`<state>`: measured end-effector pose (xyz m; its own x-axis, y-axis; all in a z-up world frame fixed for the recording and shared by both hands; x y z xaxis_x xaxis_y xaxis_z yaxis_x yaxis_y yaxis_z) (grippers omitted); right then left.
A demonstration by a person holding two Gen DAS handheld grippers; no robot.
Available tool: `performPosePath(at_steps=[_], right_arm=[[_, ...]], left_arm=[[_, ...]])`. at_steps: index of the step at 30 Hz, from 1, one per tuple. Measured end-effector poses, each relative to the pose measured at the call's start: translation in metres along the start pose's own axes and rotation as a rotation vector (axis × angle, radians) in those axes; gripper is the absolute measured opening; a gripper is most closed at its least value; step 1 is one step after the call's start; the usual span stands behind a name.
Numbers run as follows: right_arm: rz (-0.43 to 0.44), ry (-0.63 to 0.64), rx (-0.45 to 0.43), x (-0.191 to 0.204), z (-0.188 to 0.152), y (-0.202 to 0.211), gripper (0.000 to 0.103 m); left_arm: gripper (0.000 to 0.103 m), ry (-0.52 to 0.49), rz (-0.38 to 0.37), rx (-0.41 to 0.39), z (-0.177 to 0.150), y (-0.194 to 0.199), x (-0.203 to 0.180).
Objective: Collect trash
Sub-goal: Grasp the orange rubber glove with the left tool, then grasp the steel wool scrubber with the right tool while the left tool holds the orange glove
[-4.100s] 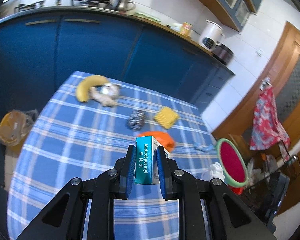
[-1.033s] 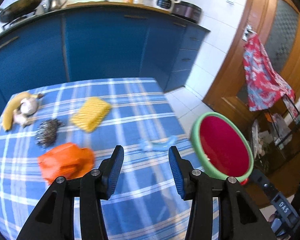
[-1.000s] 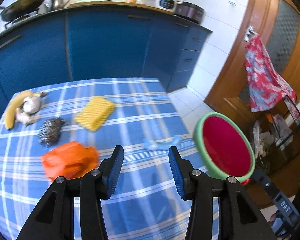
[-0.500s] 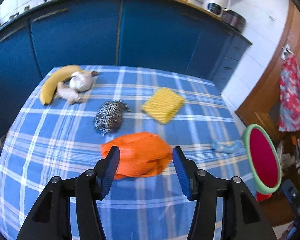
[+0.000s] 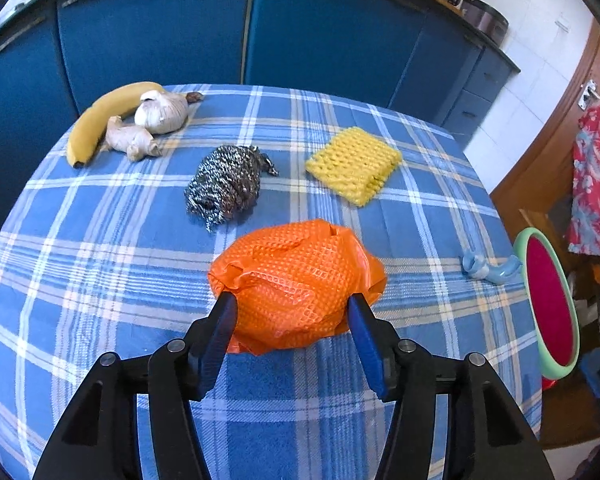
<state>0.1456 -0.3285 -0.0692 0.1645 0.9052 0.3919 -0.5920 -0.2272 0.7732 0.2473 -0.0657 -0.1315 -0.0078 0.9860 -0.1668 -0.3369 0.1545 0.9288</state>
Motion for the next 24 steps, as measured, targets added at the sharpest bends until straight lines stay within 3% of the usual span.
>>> performPosePath(at_steps=[3, 9, 15, 24], right_arm=[[0.005, 0.013, 0.011, 0.005, -0.001, -0.003, 0.047], [0.020, 0.046, 0.038, 0.022, -0.001, -0.011, 0.047], [0.034, 0.093, 0.057, 0.050, -0.001, -0.020, 0.047], [0.063, 0.190, 0.091, 0.109, -0.003, -0.041, 0.047]], left_arm=[[0.042, -0.009, 0.012, -0.015, -0.001, -0.001, 0.001], [0.018, 0.002, -0.042, -0.026, -0.002, 0.006, 0.011], [0.016, 0.031, -0.054, -0.081, 0.002, 0.035, 0.034], [0.015, 0.135, 0.031, -0.191, 0.018, 0.067, 0.100]])
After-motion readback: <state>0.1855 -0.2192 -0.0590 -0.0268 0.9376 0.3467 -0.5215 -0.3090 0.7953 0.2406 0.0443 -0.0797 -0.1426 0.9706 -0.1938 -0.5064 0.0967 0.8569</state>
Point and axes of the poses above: each gripper's, at about its wrist camera, not at the fingertips, and y roughly against the way its jaws point, x to its left, z to its top, the point moved 6 cm from there along -y, roughly the way its jaws point, and after that the axes turned 13 degrees about x, right-handed, at the moved point
